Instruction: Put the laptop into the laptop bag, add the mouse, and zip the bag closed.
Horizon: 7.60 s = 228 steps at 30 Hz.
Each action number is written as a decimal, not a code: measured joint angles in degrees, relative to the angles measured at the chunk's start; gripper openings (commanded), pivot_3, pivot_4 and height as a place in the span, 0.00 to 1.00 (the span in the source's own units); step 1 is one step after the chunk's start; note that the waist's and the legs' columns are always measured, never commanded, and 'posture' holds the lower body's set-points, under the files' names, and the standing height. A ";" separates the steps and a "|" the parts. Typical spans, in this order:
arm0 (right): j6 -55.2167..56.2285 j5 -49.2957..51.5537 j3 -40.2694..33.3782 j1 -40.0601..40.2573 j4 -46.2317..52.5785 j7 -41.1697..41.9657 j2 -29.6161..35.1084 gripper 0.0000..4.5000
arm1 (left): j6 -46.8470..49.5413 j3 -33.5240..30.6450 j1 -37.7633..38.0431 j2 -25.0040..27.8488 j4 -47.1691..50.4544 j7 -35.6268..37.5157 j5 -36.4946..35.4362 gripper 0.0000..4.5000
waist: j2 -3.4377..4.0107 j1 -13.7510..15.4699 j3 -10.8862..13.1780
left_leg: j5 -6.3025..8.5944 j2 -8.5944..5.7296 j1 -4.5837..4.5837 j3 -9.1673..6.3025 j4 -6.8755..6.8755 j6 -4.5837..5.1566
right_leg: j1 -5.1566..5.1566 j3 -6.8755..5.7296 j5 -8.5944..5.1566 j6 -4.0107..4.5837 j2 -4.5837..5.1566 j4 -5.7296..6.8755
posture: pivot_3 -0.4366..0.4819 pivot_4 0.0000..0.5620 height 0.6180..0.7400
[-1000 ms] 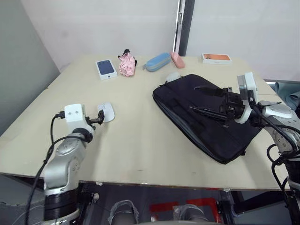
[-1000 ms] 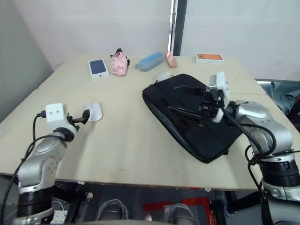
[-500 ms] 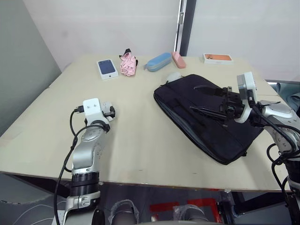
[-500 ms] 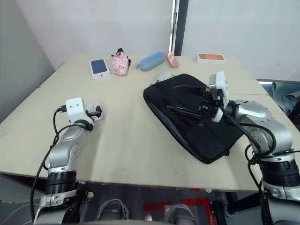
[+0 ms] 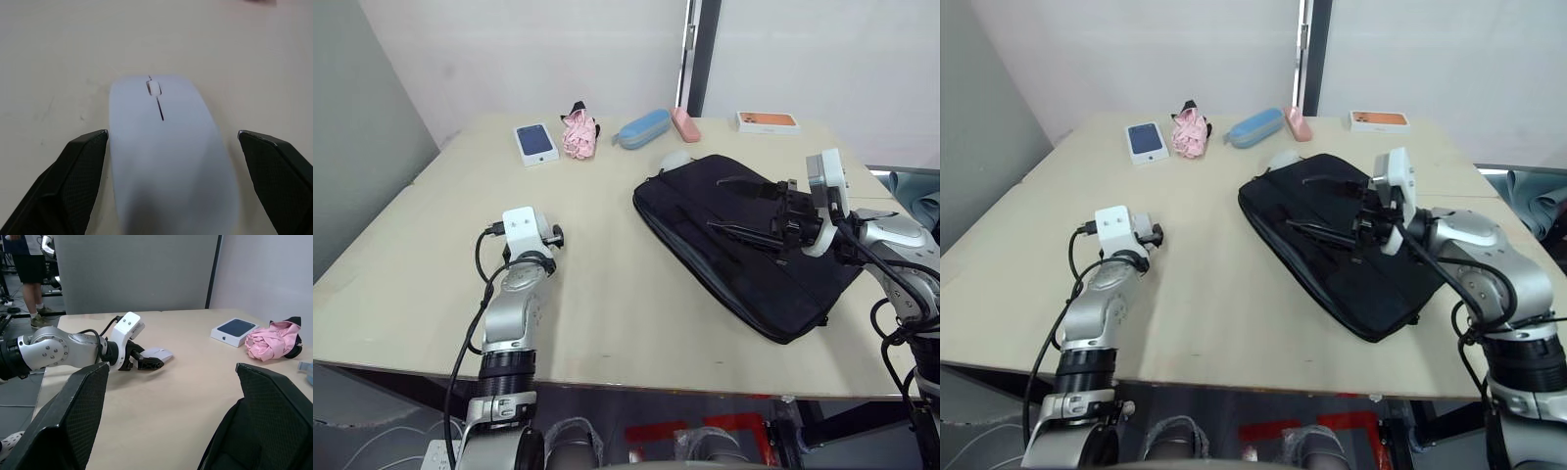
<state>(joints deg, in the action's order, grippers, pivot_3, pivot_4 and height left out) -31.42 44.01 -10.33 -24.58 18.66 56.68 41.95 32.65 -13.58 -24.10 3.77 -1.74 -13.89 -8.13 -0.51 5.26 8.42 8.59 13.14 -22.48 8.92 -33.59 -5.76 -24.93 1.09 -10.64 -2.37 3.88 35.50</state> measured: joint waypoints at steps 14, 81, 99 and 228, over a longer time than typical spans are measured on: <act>-0.19 -0.10 0.02 0.37 0.10 0.11 0.30 0.97 | 0.65 -0.12 0.03 -0.97 0.02 -2.28 1.15 0.62 | 0.00 -0.04 0.00 | -0.02 0.00 -0.38 -0.21 -0.01 0.02 | -0.17 -0.21 0.01 -0.01 0.01 -0.08 | 0.48 0.27 1.00; -30.13 -14.88 5.58 -15.96 -6.37 -19.50 -17.07 0.00 | -13.53 17.60 1.50 22.57 5.24 60.64 -9.72 0.62 | 0.12 -0.84 0.05 | 0.15 0.04 0.04 -0.04 -0.05 -0.73 | -0.24 0.06 -0.02 0.07 -0.06 0.57 | 0.48 0.27 1.00; -36.64 -6.22 -0.86 -22.52 -9.04 -27.26 -18.28 0.00 | -21.41 24.66 -17.55 4.72 -25.14 55.94 -0.57 0.62 | 0.11 0.18 0.06 | 0.09 0.02 0.11 0.10 -0.01 -0.71 | -0.26 0.18 -0.01 0.07 -0.08 0.58 | 0.48 0.27 1.00; -30.22 2.65 -21.52 17.14 -22.55 -23.07 -0.05 0.87 | -24.13 7.98 -29.55 19.07 -61.66 68.90 -4.49 0.00 | 0.10 1.23 0.06 | 0.17 -0.07 0.44 0.02 0.29 -0.66 | 0.19 0.02 -0.08 0.14 0.08 0.19 | 0.48 0.27 1.00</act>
<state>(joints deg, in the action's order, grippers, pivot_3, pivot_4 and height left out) -61.64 46.65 -31.84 -7.44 -3.90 33.61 41.89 8.52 -5.60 -53.65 22.85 -63.40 55.01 -12.62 -0.41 6.50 8.49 8.76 13.06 -22.04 8.94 -33.29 -6.43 -24.74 1.11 -10.73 -2.23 3.97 35.69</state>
